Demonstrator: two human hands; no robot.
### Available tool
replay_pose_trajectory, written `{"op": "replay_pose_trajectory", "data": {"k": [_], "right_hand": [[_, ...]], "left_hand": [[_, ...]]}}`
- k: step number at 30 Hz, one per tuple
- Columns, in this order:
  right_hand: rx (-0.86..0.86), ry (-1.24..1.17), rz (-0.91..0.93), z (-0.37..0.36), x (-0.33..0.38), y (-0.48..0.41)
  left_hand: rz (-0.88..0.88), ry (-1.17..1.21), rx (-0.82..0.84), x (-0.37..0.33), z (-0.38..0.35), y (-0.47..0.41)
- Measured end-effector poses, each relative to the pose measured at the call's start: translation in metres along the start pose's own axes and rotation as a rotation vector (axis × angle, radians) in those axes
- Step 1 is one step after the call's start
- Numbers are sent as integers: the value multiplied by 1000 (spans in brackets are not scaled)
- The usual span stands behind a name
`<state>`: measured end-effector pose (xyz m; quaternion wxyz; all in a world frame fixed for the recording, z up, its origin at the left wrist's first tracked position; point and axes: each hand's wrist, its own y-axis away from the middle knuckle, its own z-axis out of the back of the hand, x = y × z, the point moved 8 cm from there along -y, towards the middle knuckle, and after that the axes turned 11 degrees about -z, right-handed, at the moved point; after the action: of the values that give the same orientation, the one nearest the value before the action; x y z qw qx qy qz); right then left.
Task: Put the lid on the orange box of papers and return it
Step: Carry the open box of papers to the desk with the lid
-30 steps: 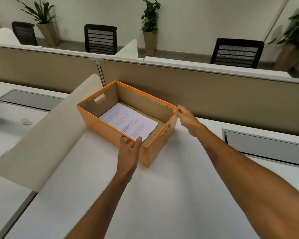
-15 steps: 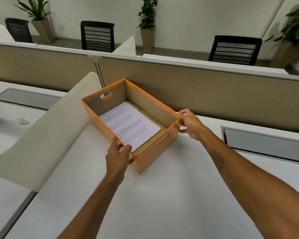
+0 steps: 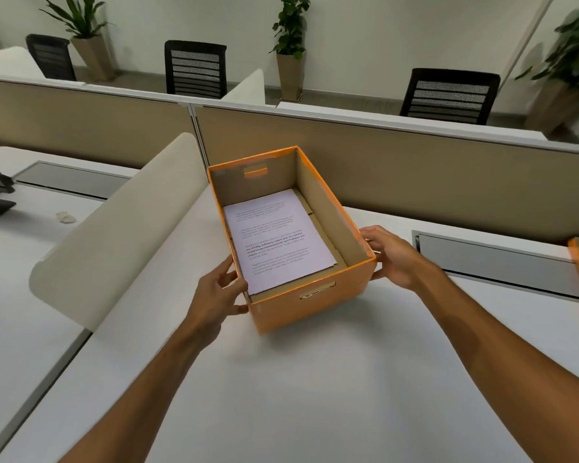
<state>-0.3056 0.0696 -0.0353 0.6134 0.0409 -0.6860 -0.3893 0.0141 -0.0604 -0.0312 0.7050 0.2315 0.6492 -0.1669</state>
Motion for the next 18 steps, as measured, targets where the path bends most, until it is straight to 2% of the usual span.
{"op": "replay_pose_trajectory", "data": {"k": [5,18], "right_hand": [[16,-61,24,20,-33,57],[-190,-158,59,105,-127,211]], "left_hand": [[-34,-35,103,-14,-20,26],[-15,-115,297,-17,-121,108]]}}
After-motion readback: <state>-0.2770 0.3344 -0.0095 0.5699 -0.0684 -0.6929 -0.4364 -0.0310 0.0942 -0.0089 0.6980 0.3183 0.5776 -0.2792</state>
